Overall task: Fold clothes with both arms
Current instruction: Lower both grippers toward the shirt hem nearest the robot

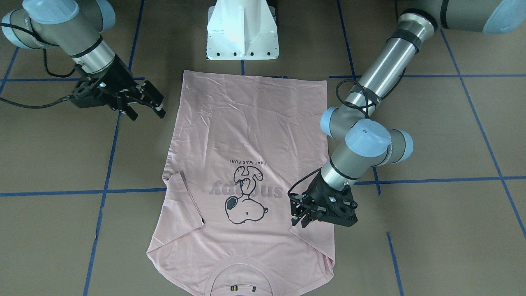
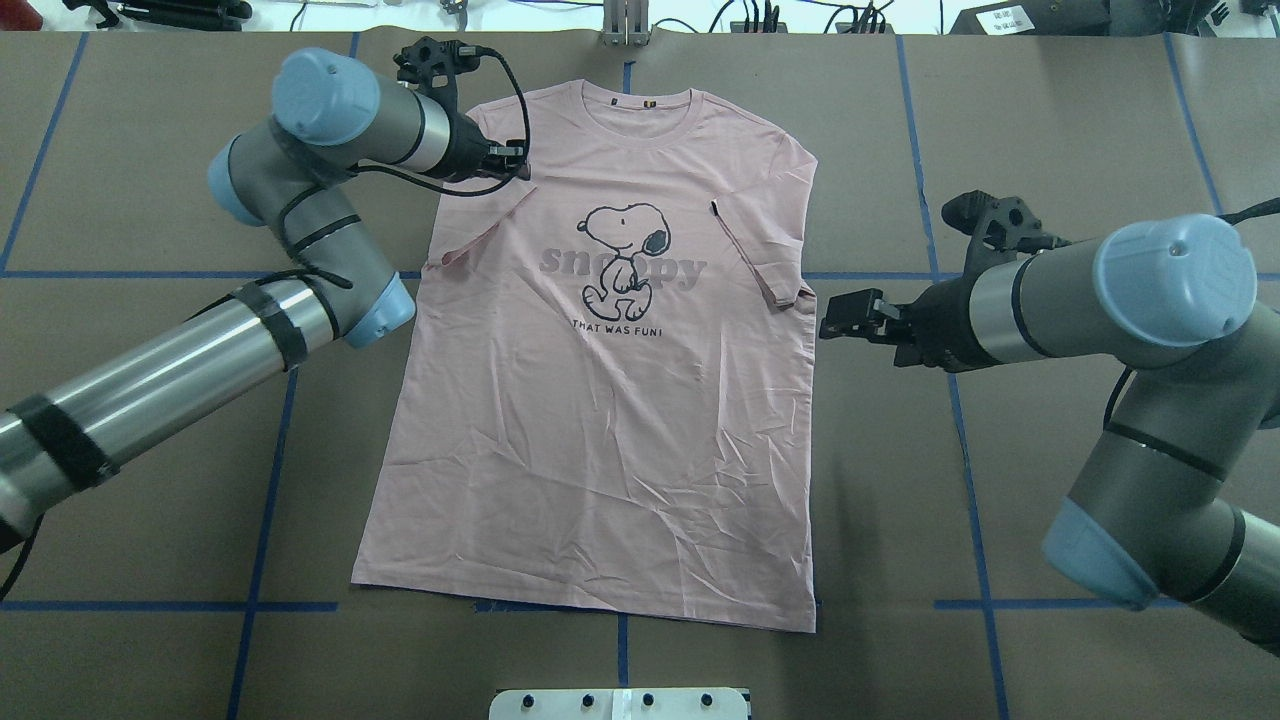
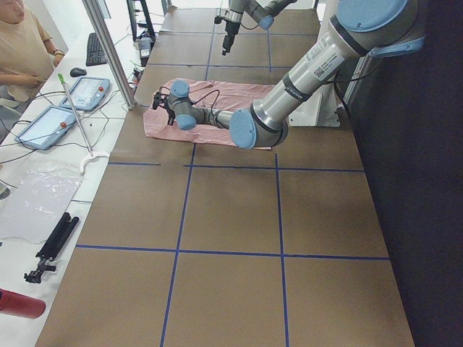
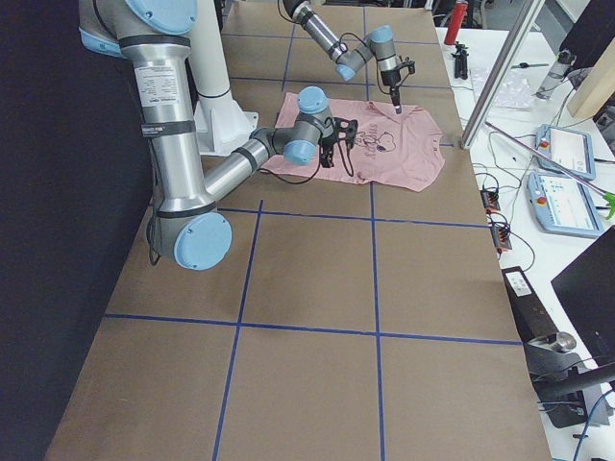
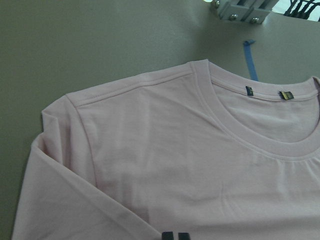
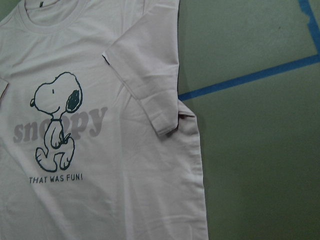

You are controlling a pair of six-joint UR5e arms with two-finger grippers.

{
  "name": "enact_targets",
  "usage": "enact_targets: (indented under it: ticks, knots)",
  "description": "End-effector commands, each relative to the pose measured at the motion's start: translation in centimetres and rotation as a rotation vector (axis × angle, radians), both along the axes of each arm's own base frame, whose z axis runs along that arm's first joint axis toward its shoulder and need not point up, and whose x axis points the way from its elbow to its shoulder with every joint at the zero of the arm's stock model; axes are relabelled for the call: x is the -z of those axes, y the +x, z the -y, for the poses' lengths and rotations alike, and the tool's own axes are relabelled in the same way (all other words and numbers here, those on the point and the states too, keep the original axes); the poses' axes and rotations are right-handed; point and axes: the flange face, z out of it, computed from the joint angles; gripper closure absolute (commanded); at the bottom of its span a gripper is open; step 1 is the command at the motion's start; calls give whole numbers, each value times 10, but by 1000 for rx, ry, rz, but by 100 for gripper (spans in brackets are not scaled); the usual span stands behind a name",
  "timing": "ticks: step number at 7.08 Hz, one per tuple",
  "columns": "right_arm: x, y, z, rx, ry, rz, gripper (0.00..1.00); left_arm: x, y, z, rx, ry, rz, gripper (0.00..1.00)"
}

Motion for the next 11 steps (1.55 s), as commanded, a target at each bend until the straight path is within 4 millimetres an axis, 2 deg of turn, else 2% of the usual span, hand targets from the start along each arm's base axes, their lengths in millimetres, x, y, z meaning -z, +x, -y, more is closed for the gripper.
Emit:
enact_targets:
  ticks: [1, 2, 3, 4, 5, 6, 7, 9, 11]
  knots:
    - [36, -52, -78, -16, -129, 85, 0, 8, -42, -116, -52, -54, -172, 15]
    - [30, -80, -128, -50, -211, 83, 0, 3, -59, -145, -55, -164, -234, 2]
    - [14, -100, -167, -85, -227, 55, 1, -4, -85, -189, -117, -209, -259, 2]
    - [-13, -109, -204, -98, -196, -3, 5, -14, -99, -227, -140, -236, -264, 2]
    - [-49, -104, -223, -119, -234, -65, 10, -28, -102, -245, -115, -299, -265, 2]
    - [-58, -107, -235, -143, -287, -73, 12, -33, -99, -245, -113, -311, -257, 2]
    - [-57, -110, -242, -153, -307, -63, 20, -34, -98, -244, -113, -313, -255, 2]
    - [-53, -114, -243, -150, -308, -54, 25, -32, -99, -245, -112, -309, -259, 2]
    - [-50, -118, -245, -146, -307, -52, 25, -32, -99, -245, -114, -310, -259, 2]
